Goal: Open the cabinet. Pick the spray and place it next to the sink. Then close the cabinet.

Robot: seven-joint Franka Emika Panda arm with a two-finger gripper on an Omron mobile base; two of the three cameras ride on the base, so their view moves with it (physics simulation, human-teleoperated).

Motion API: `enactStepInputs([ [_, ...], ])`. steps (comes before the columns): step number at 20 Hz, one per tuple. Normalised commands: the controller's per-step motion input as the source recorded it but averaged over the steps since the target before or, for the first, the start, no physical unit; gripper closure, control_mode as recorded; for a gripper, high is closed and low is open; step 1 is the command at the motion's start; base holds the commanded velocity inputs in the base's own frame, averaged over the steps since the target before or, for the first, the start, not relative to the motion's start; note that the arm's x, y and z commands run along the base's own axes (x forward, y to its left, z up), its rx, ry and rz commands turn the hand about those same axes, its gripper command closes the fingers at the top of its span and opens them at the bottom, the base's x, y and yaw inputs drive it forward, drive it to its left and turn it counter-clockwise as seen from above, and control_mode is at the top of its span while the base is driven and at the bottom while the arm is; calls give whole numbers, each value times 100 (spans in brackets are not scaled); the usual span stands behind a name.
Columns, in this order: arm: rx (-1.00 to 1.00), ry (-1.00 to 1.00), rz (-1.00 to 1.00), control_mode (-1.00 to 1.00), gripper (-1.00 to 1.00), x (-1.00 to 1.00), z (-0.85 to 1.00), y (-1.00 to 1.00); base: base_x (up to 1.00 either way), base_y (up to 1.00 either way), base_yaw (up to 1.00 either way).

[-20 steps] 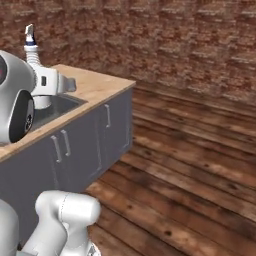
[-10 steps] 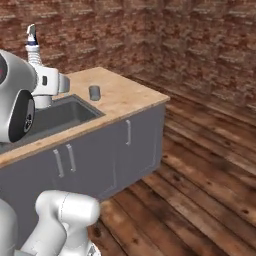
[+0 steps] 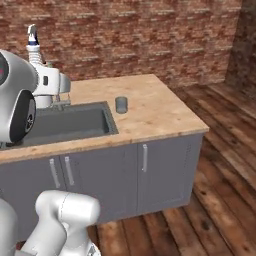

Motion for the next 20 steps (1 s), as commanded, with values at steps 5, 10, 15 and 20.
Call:
enactStepInputs([
  [5,0,0,0,100,100,0,0,0,100,-71,47],
  [10,0,0,0,100,100,0,0,0,100,-76,10],
  [15,0,0,0,100,100,0,0,0,72,-53,0],
  [20,0,0,0,100,100,0,0,0,56,-11,2],
])
